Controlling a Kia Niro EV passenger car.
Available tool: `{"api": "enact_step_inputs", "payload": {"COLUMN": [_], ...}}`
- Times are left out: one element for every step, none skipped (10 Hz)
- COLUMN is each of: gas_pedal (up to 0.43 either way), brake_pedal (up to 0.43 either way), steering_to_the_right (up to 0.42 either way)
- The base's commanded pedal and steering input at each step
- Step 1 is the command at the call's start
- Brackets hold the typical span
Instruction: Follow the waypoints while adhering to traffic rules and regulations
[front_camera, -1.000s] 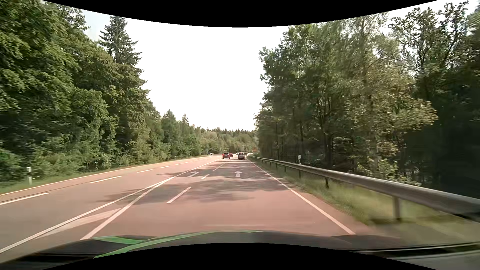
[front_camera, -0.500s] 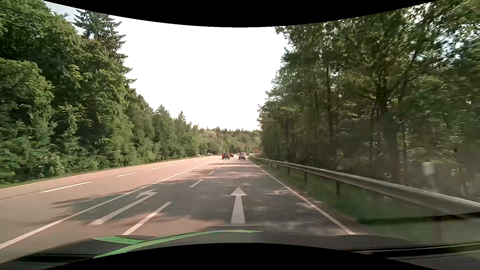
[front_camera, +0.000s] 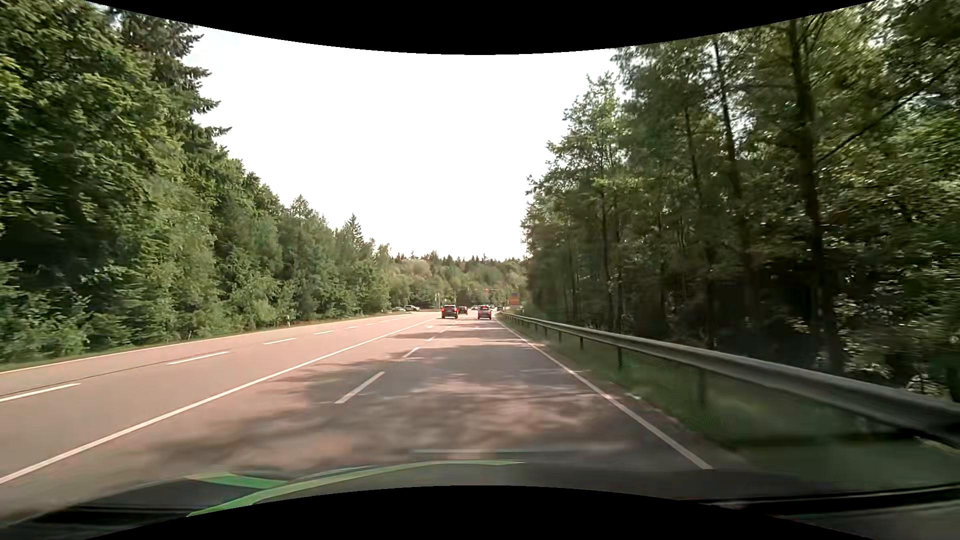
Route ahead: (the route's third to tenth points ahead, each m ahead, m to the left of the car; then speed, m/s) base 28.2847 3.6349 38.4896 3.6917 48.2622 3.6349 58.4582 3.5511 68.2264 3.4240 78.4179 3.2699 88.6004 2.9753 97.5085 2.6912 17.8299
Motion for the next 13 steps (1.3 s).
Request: {"api": "enact_step_inputs", "payload": {"gas_pedal": [0.0,0.0,0.0,0.0,0.0,0.0,0.0,0.0,0.0,0.0,0.0,0.0,0.0], "brake_pedal": [0.14,0.152,0.177,0.189,0.195,0.201,0.201,0.201,0.195,0.195,0.195,0.195,0.195], "steering_to_the_right": [-0.001,-0.001,-0.001,-0.001,-0.001,-0.001,-0.001,-0.001,-0.001,-0.001,-0.001,-0.001,-0.001]}}
